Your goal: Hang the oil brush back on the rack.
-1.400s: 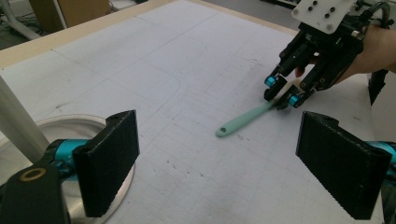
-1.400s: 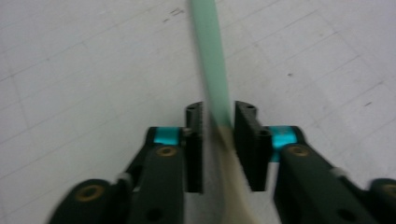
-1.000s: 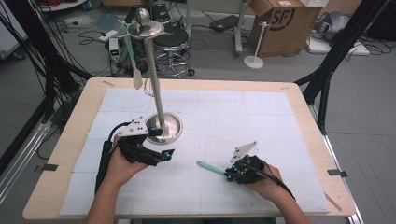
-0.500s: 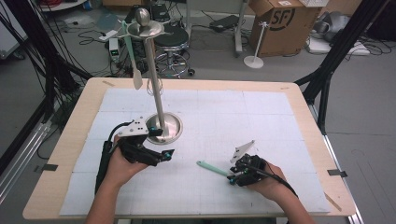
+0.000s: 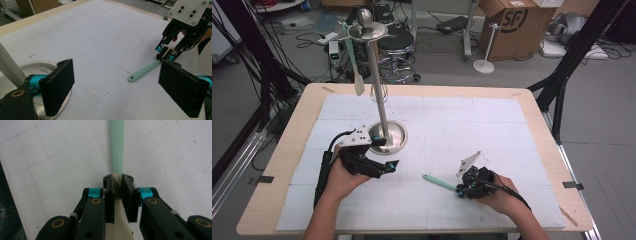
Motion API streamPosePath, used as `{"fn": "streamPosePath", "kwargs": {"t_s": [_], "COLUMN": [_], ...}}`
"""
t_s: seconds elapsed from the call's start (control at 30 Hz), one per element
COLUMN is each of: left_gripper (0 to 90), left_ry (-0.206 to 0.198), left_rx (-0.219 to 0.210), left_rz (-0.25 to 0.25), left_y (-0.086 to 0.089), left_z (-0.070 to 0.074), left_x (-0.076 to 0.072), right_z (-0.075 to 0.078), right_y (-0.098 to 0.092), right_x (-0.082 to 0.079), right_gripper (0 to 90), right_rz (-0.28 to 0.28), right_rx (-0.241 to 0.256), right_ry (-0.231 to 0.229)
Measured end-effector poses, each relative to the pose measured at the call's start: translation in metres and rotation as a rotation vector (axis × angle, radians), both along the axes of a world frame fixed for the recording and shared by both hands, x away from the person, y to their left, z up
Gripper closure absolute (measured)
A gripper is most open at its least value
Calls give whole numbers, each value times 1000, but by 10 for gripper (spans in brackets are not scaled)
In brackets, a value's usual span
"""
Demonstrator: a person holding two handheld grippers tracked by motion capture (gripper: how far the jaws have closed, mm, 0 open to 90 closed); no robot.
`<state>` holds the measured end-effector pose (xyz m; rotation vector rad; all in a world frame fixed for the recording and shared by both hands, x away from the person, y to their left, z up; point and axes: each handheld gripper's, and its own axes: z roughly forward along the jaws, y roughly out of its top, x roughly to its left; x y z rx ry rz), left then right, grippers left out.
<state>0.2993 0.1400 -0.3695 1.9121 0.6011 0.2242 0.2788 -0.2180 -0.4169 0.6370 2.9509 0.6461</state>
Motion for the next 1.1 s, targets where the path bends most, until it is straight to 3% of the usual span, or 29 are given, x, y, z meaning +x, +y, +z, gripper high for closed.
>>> {"fn": "streamPosePath", "kwargs": {"t_s": [0.3, 0.37, 0.53, 0.7, 0.83, 1.1], "left_gripper": [140, 140, 140, 140, 140, 141], "left_ry": [2, 2, -1, 1, 3, 0], "left_rx": [-1, 0, 0, 1, 6, 2], "left_rz": [0, 0, 0, -2, 0, 0], "left_y": [-1, -1, -1, -1, -2, -1], "left_z": [-1, -1, 0, -1, -1, -1], "left_x": [1, 1, 0, 1, 1, 1], "right_z": [2, 3, 2, 2, 2, 4], "right_y": [-20, -19, -6, -3, -1, 1], "right_x": [-5, -5, -2, 3, 3, 1], "right_gripper": [805, 726, 685, 746, 811, 821], "right_rz": [-14, -12, 13, 7, 7, 30], "right_rx": [-20, -26, -38, -59, -73, -93], "right_ry": [17, 16, 26, 50, 37, 6]}}
